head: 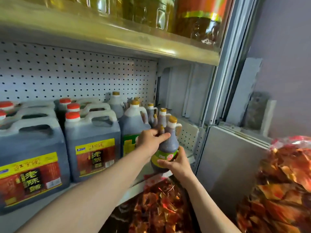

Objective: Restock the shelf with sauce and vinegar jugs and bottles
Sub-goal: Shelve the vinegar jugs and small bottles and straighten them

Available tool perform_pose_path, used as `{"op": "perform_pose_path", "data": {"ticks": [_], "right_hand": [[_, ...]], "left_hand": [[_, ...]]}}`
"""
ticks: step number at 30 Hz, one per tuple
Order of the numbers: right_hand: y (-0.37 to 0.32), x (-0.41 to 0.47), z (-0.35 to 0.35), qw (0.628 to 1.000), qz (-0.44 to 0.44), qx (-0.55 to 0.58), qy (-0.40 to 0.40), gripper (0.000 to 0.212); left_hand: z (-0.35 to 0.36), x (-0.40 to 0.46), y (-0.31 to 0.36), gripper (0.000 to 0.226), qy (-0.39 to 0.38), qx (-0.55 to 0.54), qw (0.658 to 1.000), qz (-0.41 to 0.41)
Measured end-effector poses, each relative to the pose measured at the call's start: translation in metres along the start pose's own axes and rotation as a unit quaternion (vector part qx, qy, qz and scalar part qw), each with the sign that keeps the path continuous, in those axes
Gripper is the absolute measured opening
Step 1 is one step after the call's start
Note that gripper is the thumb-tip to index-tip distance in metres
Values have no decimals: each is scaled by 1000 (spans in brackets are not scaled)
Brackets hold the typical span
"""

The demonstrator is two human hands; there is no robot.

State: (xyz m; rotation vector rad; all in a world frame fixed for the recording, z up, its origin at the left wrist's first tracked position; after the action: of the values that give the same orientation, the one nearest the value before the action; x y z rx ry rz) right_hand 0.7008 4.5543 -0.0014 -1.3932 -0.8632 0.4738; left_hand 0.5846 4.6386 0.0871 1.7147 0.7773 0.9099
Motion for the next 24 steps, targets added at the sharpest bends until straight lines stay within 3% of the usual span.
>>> {"op": "perform_pose_path", "data": {"ticks": [7, 20, 24], "right_hand": [[17, 39, -13, 1000, 8, 1, -28, 74], [22, 89, -30, 987, -8, -137, -78, 70], [24, 98, -28, 987, 2, -135, -92, 73]], "left_hand": [[12, 43, -12, 31, -4, 126, 992, -8], [33, 82, -22, 27, 55, 126, 991, 6], [38, 84, -18, 27, 67, 165, 984, 8]]}}
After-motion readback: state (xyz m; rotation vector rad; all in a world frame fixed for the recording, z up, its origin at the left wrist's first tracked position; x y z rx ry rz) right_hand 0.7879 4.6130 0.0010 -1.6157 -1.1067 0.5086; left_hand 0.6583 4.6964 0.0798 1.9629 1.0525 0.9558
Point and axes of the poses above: each hand's wrist, its own x-axis towards the middle knuckle, its own z-axis out of the palm, y = z × x, the point moved 4 cm from there along x, towards the middle knuckle, and after that the axes turned 2 degrees about x, right-handed, at the moved point
